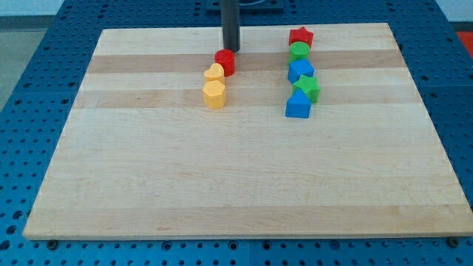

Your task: Place the red star above the green circle

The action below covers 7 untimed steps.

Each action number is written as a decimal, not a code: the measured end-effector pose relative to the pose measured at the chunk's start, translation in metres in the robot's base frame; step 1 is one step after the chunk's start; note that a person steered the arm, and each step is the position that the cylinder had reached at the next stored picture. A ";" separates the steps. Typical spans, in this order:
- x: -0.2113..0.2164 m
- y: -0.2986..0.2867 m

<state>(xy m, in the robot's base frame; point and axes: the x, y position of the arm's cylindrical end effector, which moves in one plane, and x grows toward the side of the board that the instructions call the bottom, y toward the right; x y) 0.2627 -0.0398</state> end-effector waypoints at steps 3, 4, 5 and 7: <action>0.082 -0.024; 0.105 -0.027; 0.112 -0.027; 0.153 -0.026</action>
